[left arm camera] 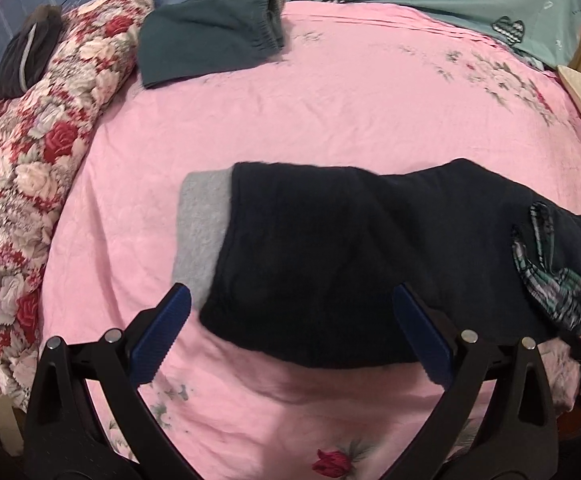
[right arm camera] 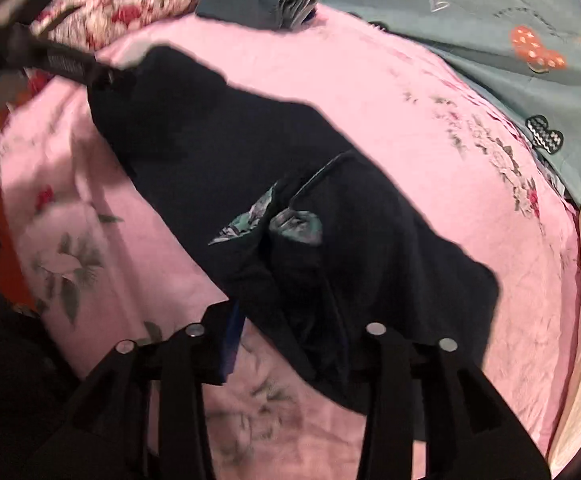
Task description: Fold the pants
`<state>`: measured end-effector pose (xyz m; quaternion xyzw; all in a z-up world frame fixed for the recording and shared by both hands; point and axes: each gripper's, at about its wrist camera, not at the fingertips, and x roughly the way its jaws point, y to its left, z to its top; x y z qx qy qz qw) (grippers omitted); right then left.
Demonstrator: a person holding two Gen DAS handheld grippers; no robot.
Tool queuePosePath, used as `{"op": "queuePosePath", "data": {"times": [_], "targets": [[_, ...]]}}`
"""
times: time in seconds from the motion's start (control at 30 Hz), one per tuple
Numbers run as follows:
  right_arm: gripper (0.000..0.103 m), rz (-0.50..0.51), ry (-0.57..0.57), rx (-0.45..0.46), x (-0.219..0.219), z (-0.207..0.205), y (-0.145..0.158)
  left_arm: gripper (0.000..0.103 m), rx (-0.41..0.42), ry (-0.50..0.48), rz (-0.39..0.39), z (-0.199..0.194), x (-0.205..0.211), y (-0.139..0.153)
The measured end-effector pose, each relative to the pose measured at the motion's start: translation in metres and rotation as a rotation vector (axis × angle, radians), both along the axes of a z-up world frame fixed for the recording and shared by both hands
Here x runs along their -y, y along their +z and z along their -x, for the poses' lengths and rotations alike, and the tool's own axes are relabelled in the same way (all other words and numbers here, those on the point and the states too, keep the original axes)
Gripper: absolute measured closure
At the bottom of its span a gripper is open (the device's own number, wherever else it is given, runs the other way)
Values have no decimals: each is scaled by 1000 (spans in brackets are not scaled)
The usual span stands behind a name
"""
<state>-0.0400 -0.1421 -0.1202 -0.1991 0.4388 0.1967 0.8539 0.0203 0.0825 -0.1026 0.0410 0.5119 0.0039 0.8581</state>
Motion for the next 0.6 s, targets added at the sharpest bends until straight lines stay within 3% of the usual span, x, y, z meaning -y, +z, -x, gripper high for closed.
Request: {"op": "queuePosePath", "data": {"times": [0.17, 0.27, 0.33, 0.43, 0.6], "targets": [[55, -275, -203, -62, 85, 1, 49, 2, 27, -113, 56, -5, 35, 8], [55, -460, -390, -113, 150, -11, 53, 2, 70, -219, 135, -4, 70, 23], [55, -527, -482, -150, 181, -25, 44, 2, 78, -286, 176, -3, 98, 27], [65, -593, -534, -240, 213, -53, 17, 2, 48, -372, 227, -1, 143, 23], [68, -712, -468, -455, 227, -89, -29, 2, -32, -421, 126, 5, 195, -9]]}}
